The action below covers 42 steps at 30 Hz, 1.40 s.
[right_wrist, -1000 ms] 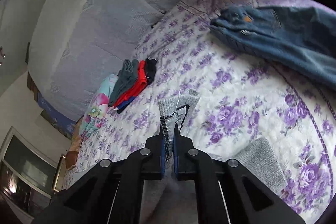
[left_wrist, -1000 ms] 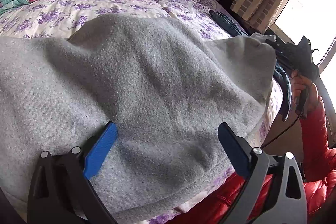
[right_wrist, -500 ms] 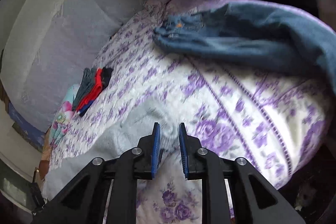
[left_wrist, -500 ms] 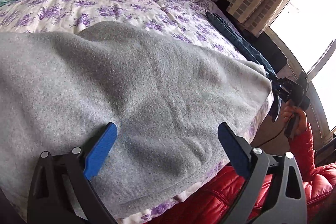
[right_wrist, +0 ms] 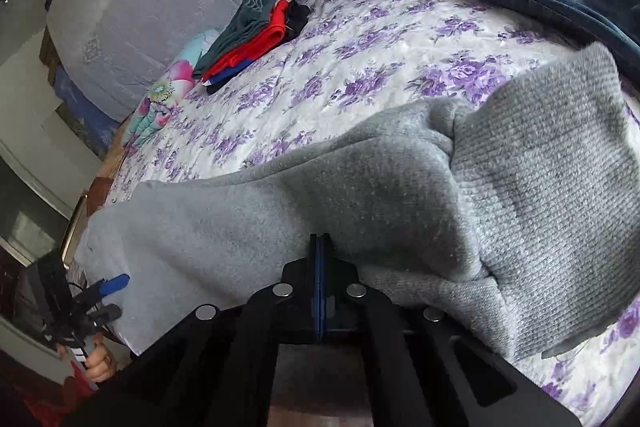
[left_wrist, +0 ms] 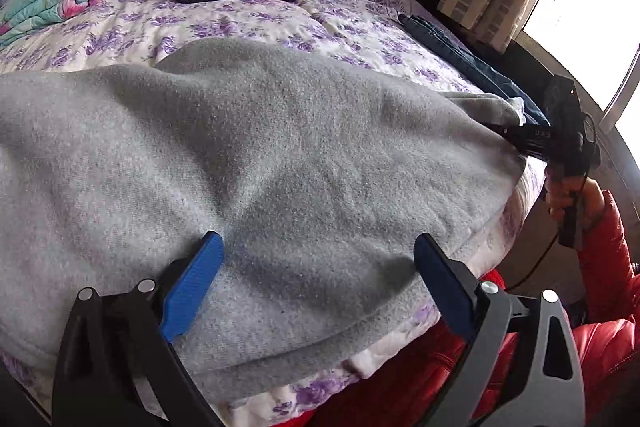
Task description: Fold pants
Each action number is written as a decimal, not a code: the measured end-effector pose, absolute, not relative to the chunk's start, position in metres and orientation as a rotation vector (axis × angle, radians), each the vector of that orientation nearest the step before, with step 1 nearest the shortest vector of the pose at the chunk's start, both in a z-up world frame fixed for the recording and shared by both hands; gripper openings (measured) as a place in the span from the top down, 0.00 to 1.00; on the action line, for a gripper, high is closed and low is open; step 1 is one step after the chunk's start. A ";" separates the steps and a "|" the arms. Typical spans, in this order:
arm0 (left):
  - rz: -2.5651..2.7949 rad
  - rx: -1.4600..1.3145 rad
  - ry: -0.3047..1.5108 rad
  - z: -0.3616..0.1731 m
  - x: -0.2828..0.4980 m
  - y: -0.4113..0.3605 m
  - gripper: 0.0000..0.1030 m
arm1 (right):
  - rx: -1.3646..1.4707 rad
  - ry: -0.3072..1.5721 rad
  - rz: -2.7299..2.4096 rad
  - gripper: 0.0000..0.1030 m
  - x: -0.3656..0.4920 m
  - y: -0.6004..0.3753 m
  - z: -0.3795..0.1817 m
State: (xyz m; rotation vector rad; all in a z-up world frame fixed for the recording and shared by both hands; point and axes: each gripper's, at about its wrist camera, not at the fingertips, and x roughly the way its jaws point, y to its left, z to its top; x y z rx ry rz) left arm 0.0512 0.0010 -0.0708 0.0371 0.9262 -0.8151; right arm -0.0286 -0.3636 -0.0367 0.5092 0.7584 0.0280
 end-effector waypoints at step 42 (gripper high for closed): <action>-0.633 0.000 0.853 -0.078 0.069 0.053 0.05 | 0.143 1.000 0.536 0.92 0.225 -0.126 -0.054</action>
